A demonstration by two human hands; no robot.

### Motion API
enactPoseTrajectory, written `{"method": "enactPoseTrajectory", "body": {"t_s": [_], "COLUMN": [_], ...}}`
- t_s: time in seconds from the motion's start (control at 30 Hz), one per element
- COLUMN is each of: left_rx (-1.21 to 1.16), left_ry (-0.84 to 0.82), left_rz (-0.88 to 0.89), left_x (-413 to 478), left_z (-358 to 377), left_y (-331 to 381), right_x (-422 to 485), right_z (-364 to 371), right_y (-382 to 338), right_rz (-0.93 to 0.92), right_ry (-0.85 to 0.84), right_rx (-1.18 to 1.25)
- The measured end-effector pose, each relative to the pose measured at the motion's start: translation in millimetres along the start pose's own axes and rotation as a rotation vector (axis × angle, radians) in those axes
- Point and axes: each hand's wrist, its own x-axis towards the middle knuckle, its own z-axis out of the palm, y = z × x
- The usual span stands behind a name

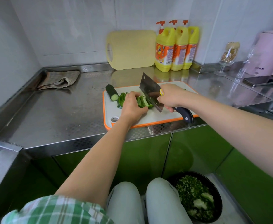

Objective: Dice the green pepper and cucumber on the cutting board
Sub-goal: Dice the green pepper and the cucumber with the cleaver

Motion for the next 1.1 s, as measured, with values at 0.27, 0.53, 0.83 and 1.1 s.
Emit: {"method": "enactPoseTrajectory", "body": {"t_s": [0.27, 0.53, 0.83, 1.1], "left_rx": [-0.022, -0.018, -0.029, -0.002], "left_ry": [0.016, 0.021, 0.029, 0.016], "left_rz": [0.0, -0.009, -0.018, 0.005], "left_x": [0.5, 2.9, 3.0, -2.0], "left_z": [1.3, 2.7, 3.4, -0.1], "left_y": [-1.9, -3.9, -4.2, -0.7], "right_x": [-5.5, -7.5, 4.2, 11.0], "right_z": [5.9, 13.7, 11.2, 16.3], "right_y": [-7.4, -14.5, -27.7, -29.6], "right_rz": [0.02, 0.009, 0.026, 0.039], "right_ry": [-0.059, -0.048, -0.126, -0.093], "right_rx": [-0.078, -0.083, -0.23, -0.18]}}
